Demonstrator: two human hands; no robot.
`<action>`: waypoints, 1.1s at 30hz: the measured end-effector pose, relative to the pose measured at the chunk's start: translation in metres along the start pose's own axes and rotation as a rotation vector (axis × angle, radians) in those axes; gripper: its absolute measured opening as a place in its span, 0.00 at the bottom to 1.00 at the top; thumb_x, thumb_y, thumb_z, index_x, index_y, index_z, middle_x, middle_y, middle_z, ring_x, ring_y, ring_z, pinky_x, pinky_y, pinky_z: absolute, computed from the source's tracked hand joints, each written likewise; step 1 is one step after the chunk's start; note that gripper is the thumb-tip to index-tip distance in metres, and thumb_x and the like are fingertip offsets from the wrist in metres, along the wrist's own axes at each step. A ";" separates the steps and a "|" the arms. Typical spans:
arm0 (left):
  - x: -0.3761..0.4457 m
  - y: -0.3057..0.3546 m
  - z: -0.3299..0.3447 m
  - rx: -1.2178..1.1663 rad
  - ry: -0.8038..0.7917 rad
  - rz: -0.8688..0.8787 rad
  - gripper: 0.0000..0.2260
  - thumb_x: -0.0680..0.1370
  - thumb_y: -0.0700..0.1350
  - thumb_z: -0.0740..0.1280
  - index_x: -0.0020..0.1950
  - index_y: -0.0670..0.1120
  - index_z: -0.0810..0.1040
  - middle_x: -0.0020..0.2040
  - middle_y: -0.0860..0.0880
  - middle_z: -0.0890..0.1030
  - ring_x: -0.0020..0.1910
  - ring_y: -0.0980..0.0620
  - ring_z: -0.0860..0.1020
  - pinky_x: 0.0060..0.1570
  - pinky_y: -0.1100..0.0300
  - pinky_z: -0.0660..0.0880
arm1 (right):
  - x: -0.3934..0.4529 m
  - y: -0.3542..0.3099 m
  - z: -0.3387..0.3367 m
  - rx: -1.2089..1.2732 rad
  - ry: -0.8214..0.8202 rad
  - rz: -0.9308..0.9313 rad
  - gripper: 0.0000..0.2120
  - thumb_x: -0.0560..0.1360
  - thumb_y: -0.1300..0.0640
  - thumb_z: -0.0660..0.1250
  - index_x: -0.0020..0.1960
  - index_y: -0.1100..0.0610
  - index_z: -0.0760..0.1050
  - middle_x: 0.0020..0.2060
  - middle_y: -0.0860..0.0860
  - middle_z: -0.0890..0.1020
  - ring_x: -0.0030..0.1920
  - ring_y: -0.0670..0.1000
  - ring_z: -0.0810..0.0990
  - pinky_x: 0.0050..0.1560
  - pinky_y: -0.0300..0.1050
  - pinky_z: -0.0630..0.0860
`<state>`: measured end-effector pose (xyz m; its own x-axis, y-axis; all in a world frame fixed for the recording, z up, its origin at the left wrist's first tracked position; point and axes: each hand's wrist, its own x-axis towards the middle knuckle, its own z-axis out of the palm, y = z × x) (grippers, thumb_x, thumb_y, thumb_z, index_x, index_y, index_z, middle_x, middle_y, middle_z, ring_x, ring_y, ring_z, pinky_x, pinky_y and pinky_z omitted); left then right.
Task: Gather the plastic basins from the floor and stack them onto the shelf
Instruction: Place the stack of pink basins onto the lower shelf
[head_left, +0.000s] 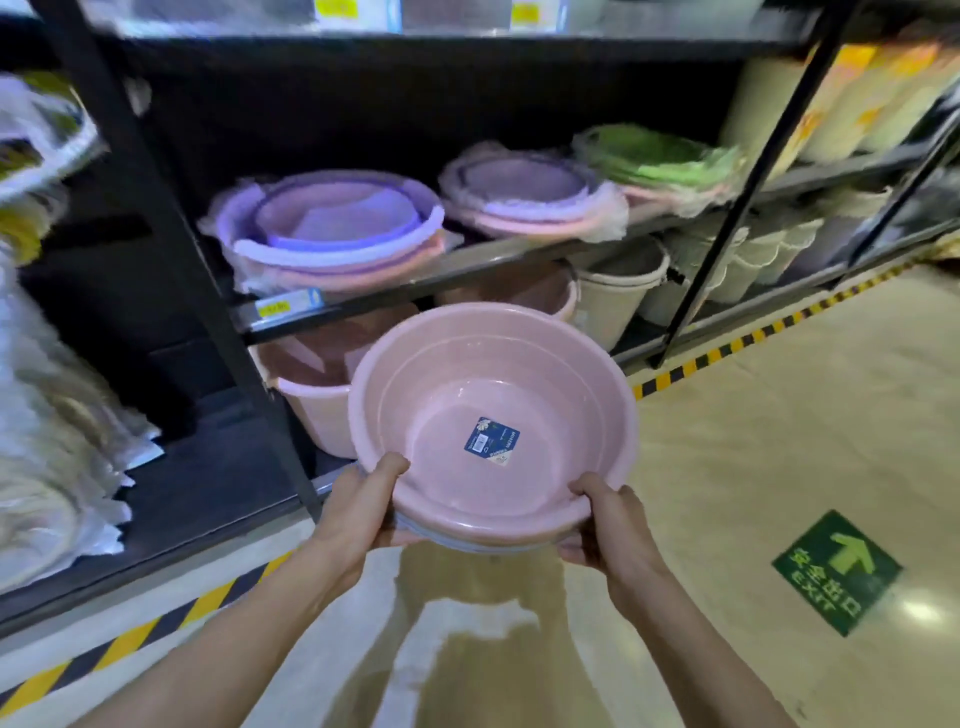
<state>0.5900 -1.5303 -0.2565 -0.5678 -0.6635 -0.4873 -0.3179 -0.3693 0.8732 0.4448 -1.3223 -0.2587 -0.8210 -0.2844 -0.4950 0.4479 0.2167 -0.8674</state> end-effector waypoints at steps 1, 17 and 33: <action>-0.017 0.029 0.000 0.006 -0.014 0.007 0.21 0.74 0.48 0.68 0.62 0.37 0.81 0.48 0.37 0.86 0.45 0.41 0.85 0.40 0.44 0.86 | -0.017 -0.028 -0.003 -0.005 0.001 -0.012 0.21 0.69 0.49 0.69 0.55 0.62 0.76 0.40 0.57 0.80 0.31 0.54 0.81 0.30 0.45 0.80; -0.175 0.364 0.012 -0.068 0.121 0.162 0.18 0.71 0.53 0.69 0.58 0.47 0.78 0.55 0.36 0.84 0.56 0.33 0.83 0.53 0.36 0.84 | -0.152 -0.382 -0.013 -0.061 -0.134 -0.194 0.14 0.74 0.50 0.69 0.57 0.55 0.77 0.31 0.53 0.80 0.28 0.52 0.81 0.31 0.46 0.82; -0.134 0.446 0.001 -0.098 0.229 0.160 0.32 0.72 0.56 0.68 0.66 0.32 0.78 0.77 0.31 0.67 0.69 0.32 0.76 0.66 0.37 0.77 | -0.106 -0.480 0.040 -0.004 -0.308 -0.131 0.18 0.73 0.52 0.68 0.62 0.48 0.69 0.49 0.58 0.79 0.37 0.57 0.79 0.32 0.48 0.80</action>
<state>0.5234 -1.6051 0.1981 -0.4152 -0.8438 -0.3400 -0.1569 -0.3018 0.9404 0.3313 -1.4330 0.2080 -0.7261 -0.5786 -0.3714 0.3435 0.1627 -0.9250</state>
